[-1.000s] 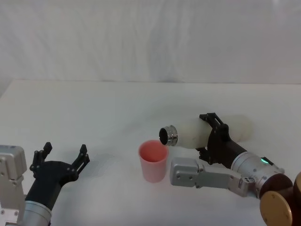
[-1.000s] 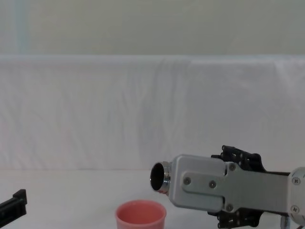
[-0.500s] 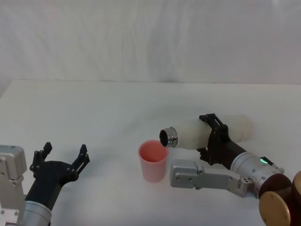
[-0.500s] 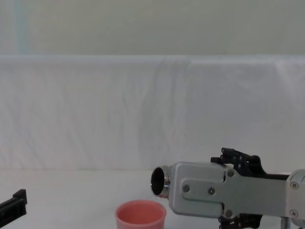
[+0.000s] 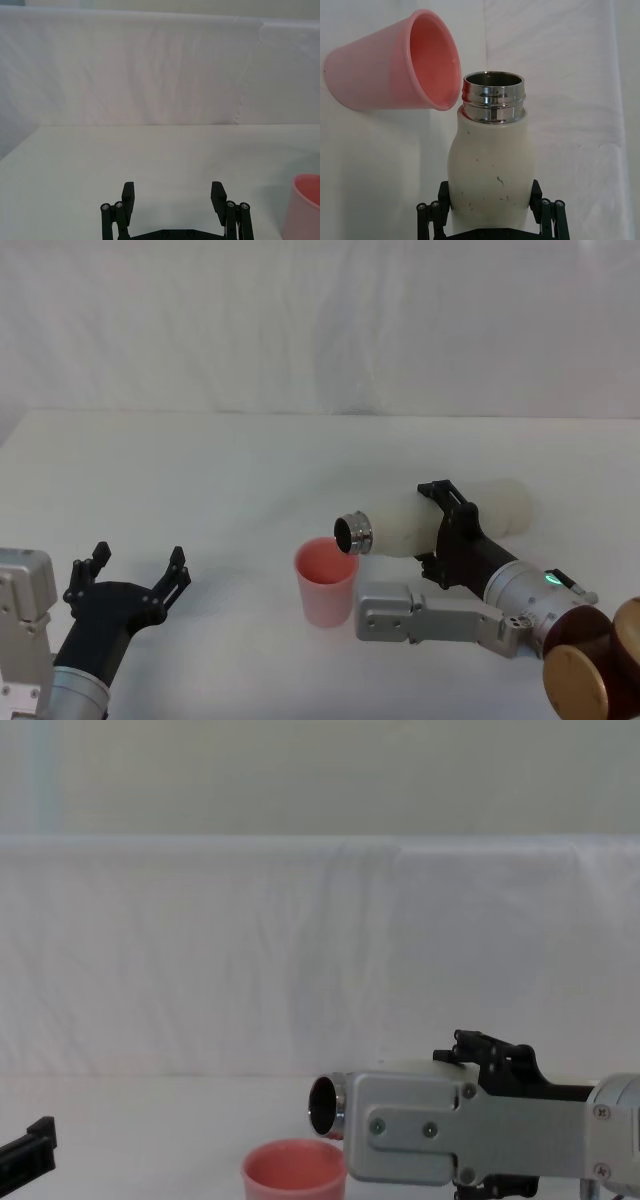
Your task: Grasp the thermos with one hand and pour water into the cup lid.
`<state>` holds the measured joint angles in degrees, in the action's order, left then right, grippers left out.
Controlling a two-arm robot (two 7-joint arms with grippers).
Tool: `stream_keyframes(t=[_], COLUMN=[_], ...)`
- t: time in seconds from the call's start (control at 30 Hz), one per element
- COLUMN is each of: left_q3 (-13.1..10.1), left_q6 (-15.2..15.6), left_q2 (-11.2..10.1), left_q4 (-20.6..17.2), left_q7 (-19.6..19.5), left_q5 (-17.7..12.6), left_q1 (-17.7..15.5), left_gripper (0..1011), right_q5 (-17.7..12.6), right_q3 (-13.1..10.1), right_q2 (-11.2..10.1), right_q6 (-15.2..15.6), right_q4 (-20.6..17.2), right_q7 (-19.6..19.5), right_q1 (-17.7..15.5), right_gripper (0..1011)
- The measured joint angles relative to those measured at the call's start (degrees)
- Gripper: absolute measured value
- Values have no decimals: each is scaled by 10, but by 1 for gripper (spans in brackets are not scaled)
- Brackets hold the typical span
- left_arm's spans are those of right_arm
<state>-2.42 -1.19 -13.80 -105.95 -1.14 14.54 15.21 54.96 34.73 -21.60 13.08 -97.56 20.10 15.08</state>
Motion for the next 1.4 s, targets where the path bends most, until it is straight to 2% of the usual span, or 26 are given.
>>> stream_keyframes(t=[1.4], left_q3=[0], left_q6=[0], left_q2=[0], left_q4=[0], left_q7=[0], left_q5=[0], left_q1=[0], left_gripper=[1001], right_q5=[42], right_q3=[18], right_q2=[-9], right_q6=[6], right_q4=[-4], right_q7=[10], right_q1=[13], right_gripper=[959])
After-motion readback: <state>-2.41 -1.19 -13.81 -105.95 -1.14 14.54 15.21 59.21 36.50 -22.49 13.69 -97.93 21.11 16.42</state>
